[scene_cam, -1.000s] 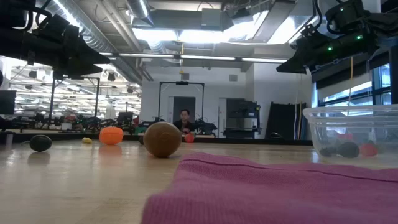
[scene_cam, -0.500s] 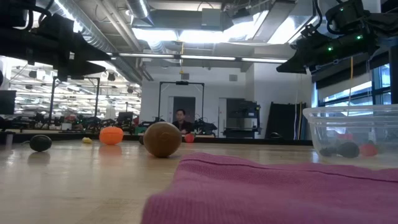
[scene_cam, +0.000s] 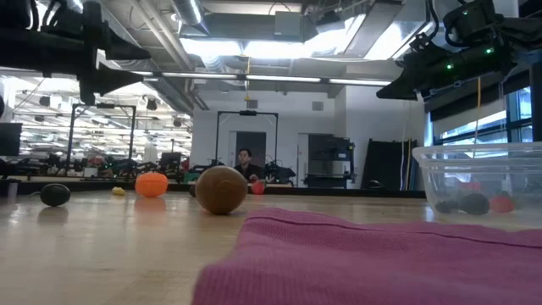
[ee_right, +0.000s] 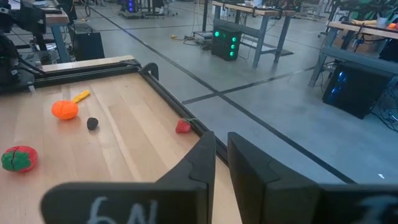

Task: Pick and placing Produce into tupperware
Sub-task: Put the pumpkin into the transparent bin

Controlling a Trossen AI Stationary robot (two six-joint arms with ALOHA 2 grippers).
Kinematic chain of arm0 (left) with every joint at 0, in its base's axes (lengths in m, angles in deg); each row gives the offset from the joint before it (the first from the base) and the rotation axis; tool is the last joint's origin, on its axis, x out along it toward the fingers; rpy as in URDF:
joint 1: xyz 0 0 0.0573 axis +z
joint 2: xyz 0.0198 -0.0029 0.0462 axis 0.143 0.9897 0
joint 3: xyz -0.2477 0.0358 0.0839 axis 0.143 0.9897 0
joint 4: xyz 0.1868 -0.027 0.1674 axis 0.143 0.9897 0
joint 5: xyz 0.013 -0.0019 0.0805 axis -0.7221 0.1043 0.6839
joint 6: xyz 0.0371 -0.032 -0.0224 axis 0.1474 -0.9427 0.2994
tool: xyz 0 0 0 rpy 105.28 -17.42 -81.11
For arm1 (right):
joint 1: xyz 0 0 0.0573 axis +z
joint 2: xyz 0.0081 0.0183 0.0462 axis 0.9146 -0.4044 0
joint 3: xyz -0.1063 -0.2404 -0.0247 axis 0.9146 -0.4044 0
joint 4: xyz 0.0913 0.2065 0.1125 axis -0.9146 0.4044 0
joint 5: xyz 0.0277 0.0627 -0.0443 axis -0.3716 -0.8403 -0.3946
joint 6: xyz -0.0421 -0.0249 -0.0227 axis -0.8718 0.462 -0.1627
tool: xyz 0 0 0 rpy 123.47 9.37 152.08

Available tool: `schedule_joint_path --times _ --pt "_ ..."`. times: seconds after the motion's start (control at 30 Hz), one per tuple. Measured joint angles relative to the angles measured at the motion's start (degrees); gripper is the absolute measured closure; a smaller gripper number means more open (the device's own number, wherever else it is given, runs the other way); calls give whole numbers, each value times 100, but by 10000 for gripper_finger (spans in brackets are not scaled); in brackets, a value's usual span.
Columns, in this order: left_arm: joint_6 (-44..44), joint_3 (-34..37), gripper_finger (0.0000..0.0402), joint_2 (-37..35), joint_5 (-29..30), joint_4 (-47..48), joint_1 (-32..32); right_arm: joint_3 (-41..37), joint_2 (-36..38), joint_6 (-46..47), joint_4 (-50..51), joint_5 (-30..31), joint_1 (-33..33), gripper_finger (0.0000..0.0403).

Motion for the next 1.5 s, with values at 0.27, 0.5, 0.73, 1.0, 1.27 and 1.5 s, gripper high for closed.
schedule_joint_path --times 0.27,0.5,0.73,1.0,1.27,1.5 --pt "29 -475 147 1153 144 -115 1 0 0 10 -7 -1 0 356" --pt "455 -1996 153 2915 183 469 111 2 0 28 -7 -2 0 356" --pt "612 -3551 153 4011 -10 1457 342 2 0 40 -7 -2 0 356" --pt "441 -4026 154 4596 -55 1537 317 2 0 44 -4 -2 0 356" --pt "570 -4028 154 4688 -71 1537 334 2 0 44 -2 -4 0 356" --pt "633 -4028 141 4688 -2 1528 358 2 0 35 0 -4 -1 357"
